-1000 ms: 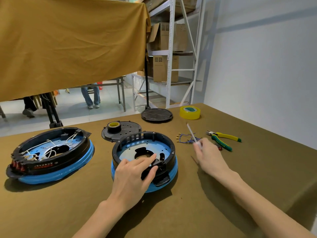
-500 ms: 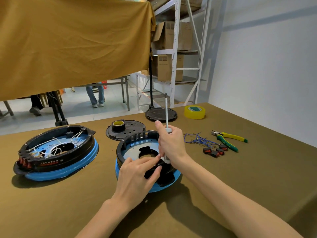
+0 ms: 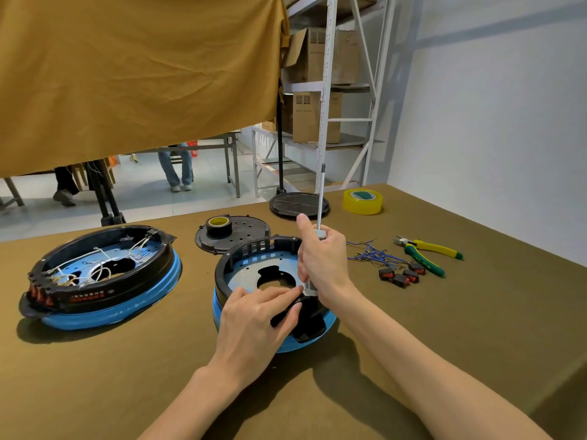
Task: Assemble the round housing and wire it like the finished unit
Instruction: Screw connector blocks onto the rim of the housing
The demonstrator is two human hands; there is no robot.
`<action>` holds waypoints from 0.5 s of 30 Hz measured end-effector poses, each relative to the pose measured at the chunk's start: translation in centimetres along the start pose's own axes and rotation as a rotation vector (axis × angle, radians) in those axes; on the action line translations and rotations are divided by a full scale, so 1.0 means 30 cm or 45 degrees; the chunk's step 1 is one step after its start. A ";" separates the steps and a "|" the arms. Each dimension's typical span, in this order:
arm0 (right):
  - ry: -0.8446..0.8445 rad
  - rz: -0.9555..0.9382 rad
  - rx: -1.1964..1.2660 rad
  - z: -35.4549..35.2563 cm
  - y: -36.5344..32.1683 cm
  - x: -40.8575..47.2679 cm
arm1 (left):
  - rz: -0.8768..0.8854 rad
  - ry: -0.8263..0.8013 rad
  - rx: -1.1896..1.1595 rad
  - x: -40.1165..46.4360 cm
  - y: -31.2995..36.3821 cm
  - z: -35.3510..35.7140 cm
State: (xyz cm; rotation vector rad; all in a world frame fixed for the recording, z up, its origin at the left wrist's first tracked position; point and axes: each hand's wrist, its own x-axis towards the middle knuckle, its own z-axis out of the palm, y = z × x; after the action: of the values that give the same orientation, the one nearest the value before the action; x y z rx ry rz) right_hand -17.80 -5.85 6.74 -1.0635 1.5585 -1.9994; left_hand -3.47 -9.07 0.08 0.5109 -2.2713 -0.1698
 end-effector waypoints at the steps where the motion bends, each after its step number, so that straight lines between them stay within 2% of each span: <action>1: 0.011 -0.001 -0.009 0.003 0.003 -0.001 | 0.003 -0.002 0.003 0.000 0.000 0.001; 15: 0.008 -0.063 -0.071 0.018 0.007 -0.005 | 0.027 0.003 0.034 -0.005 -0.008 0.010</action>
State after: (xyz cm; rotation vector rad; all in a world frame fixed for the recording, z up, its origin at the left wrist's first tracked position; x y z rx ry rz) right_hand -17.32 -6.16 6.55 -1.1291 1.6152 -2.0040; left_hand -3.53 -9.25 -0.28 0.5009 -2.2786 -0.1284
